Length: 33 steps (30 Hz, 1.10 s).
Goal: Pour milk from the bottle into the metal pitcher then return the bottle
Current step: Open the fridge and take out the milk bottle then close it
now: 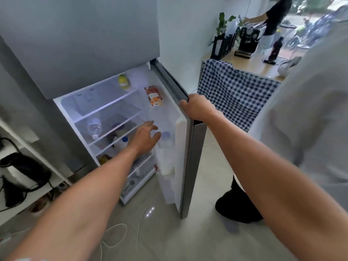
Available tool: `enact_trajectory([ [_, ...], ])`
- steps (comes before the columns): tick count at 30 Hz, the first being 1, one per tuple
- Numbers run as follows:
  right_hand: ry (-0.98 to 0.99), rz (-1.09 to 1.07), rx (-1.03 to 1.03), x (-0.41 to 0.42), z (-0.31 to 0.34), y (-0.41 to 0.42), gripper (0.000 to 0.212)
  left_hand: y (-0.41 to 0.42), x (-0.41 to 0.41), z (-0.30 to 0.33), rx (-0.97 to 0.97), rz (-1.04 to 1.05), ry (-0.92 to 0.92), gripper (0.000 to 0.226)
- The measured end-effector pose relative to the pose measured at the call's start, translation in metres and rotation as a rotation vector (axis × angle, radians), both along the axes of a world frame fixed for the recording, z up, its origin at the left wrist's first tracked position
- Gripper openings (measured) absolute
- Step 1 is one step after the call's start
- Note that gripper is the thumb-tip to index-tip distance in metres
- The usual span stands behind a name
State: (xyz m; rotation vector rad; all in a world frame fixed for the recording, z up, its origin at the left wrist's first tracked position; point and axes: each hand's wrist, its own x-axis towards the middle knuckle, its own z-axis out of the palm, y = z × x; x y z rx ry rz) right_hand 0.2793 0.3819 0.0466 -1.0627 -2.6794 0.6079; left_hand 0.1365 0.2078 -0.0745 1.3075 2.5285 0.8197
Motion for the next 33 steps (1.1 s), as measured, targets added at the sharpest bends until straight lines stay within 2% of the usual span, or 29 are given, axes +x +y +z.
enact_trajectory([
  [4, -0.063, -0.100, 0.132, 0.019, 0.000, 0.012, 0.030, 0.024, 0.002, -0.002, -0.046, -0.180, 0.091, 0.036],
  [10, -0.034, -0.153, 0.385, 0.036, -0.012, 0.032, 0.045, 0.047, 0.004, 0.015, -0.081, -0.338, 0.222, 0.041],
  [15, -0.030, -0.167, 0.491, 0.038, -0.014, 0.036, 0.045, 0.053, -0.005, 0.002, 0.045, -0.398, 0.198, 0.036],
  [18, -0.050, -0.172, 0.525, 0.036, -0.018, 0.034, 0.044, 0.049, -0.005, -0.018, 0.201, -0.298, 0.164, 0.030],
  [20, -0.061, -0.177, 0.548, 0.033, -0.020, 0.034, 0.043, 0.044, 0.002, -0.032, 0.297, -0.132, 0.054, 0.017],
  [22, -0.051, -0.206, 0.555, 0.031, -0.021, 0.034, 0.046, 0.043, 0.011, -0.046, 0.282, 0.009, -0.167, 0.011],
  [28, -0.021, -0.257, 0.572, 0.025, -0.028, 0.037, 0.049, 0.061, 0.027, -0.077, 0.048, 0.200, -0.803, 0.046],
  [33, -0.025, -0.285, 0.602, 0.023, -0.033, 0.042, 0.051, 0.082, 0.038, -0.081, 0.173, 0.246, -1.278, 0.052],
])
